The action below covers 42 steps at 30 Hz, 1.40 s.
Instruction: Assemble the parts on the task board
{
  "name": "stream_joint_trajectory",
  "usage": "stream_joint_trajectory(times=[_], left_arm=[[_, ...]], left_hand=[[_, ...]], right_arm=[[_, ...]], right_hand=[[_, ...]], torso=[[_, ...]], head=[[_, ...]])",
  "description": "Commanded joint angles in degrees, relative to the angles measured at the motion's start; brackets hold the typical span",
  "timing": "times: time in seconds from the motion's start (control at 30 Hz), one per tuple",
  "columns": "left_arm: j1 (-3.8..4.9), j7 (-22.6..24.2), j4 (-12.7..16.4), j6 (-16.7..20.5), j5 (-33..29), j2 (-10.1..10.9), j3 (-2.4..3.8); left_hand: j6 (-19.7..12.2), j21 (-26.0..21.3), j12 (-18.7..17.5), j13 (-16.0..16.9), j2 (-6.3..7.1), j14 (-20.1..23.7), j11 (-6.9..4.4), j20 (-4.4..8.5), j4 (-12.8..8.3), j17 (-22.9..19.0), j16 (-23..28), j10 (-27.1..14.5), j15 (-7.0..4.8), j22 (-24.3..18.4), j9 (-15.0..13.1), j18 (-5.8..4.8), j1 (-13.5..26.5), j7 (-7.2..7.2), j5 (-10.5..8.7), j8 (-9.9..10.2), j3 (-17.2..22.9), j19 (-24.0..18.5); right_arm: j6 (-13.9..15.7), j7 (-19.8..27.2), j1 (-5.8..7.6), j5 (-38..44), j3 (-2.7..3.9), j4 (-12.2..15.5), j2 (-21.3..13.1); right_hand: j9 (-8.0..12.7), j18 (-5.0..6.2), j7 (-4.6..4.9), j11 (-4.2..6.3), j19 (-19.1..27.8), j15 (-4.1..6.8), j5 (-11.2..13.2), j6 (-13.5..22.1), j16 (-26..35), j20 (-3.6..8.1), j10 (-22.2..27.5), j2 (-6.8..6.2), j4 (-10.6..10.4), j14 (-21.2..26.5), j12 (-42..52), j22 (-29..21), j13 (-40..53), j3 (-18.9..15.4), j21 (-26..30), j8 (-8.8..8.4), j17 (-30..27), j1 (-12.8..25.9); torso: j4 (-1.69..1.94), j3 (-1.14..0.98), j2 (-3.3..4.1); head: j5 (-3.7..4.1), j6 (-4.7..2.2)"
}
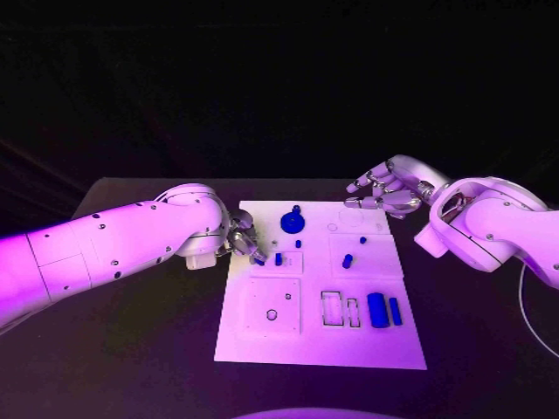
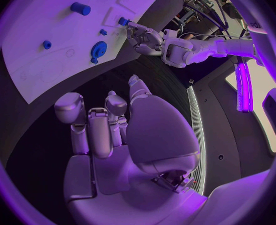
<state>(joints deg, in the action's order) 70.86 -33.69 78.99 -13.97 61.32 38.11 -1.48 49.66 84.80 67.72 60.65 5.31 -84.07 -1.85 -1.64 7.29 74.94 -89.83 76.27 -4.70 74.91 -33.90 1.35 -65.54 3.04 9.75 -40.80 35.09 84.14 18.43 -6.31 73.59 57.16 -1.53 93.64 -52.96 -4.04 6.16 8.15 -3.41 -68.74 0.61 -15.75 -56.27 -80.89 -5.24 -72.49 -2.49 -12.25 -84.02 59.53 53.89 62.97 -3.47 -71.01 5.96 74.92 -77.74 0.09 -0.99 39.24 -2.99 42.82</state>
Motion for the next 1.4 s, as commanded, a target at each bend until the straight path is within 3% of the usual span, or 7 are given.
stream_joint_trajectory(times=[0.03, 0.4, 0.6, 1.2, 1.4], left_arm=[[-0.28, -0.54, -0.09, -0.99, 0.40, -0.16, -0.19], [-0.28, -2.05, -1.00, -1.63, -0.55, -1.27, -0.20], [-0.29, -2.76, -1.46, -2.34, -0.79, -1.81, -0.31], [-0.30, -3.25, -2.27, -1.45, 0.51, -2.28, -0.38], [-0.30, -3.32, -2.38, -1.57, 0.64, -2.29, -0.37]], left_hand=[[1.04, 0.27, 0.29, 0.10, -0.03, -5.93, 0.02, 0.43, -8.08, 15.06, -0.17, 0.39, -0.39, 10.61, -0.03, 0.11, 0.52, -0.68, 0.29, -0.26, 8.17, 3.41], [1.32, 0.21, 0.22, 0.05, -0.39, -5.93, 0.01, 0.47, -7.63, 15.06, -0.17, 0.51, -0.41, 10.59, -0.05, 0.13, 1.57, -0.72, 0.78, -0.31, 8.24, 3.39], [2.37, 0.42, 0.61, 0.49, -0.37, -5.93, -0.26, 0.56, -6.39, 15.06, -0.17, 1.06, -0.54, 10.85, -0.16, 0.06, 4.07, -1.18, 0.60, -0.62, 6.63, 3.50], [4.37, 0.26, 0.66, 0.78, 0.99, -5.93, -0.90, 1.09, -3.80, 15.06, -0.17, 1.49, -1.14, 10.92, 0.65, 0.07, 8.53, -1.99, 0.38, 0.41, -2.07, 3.48], [5.77, 0.55, 1.12, 1.59, 1.27, -5.93, -1.00, 1.11, -1.52, 15.06, -0.17, 2.14, -1.17, 11.27, 1.27, -0.03, 10.14, -2.13, 0.33, 1.28, -8.86, 3.67]], right_arm=[[-0.66, 0.42, -0.04, 0.18, 0.00, 0.04, 0.04], [-0.69, 0.41, -0.04, 0.18, 0.00, 0.07, 0.10], [-0.73, 0.43, -0.04, 0.18, 0.00, 0.05, 0.11], [-1.23, 0.53, -0.05, 0.11, -0.02, -0.01, 0.23], [-1.30, 0.57, -0.05, 0.10, -0.02, 0.01, 0.23]], right_hand=[[-0.03, 1.14, 0.05, 0.17, 0.36, 0.34, -0.39, 0.25, 0.27, -0.11, 0.00, 0.71, -0.06, -2.64, 0.07, -0.08, 0.05, -0.18, 0.33, 0.29, 0.04, -0.04], [-0.03, 1.14, 0.05, 0.17, 0.36, 0.34, -0.39, 0.25, 0.27, -0.11, 0.00, 0.71, -0.06, -2.64, 0.07, -0.08, 0.05, -0.18, 0.33, 0.29, 0.04, -0.04], [-0.03, 1.14, 0.05, 0.17, 0.36, 0.34, -0.39, 0.25, 0.27, -0.11, 0.00, 0.71, -0.06, -2.64, 0.07, -0.08, 0.05, -0.18, 0.33, 0.29, 0.04, -0.04], [-0.04, 1.17, 0.03, 0.18, 0.42, 0.36, -0.45, 0.22, 0.37, -0.09, 0.06, 0.75, -0.08, -2.63, -0.06, -0.27, -0.14, -0.29, 0.48, 0.36, -0.06, -0.23], [-0.04, 1.17, 0.03, 0.18, 0.42, 0.36, -0.45, 0.22, 0.37, -0.09, 0.06, 0.75, -0.08, -2.63, -0.06, -0.27, -0.14, -0.29, 0.48, 0.36, -0.06, -0.23]], torso=[[0.01, 0.00, 0.00], [0.01, -0.02, -0.02], [-0.03, -0.03, 0.01], [0.04, 0.01, -0.06], [0.04, 0.01, -0.04]], head=[[0.04, -0.03], [0.00, 0.08], [0.01, 0.16], [0.06, 0.31], [0.08, 0.30]])
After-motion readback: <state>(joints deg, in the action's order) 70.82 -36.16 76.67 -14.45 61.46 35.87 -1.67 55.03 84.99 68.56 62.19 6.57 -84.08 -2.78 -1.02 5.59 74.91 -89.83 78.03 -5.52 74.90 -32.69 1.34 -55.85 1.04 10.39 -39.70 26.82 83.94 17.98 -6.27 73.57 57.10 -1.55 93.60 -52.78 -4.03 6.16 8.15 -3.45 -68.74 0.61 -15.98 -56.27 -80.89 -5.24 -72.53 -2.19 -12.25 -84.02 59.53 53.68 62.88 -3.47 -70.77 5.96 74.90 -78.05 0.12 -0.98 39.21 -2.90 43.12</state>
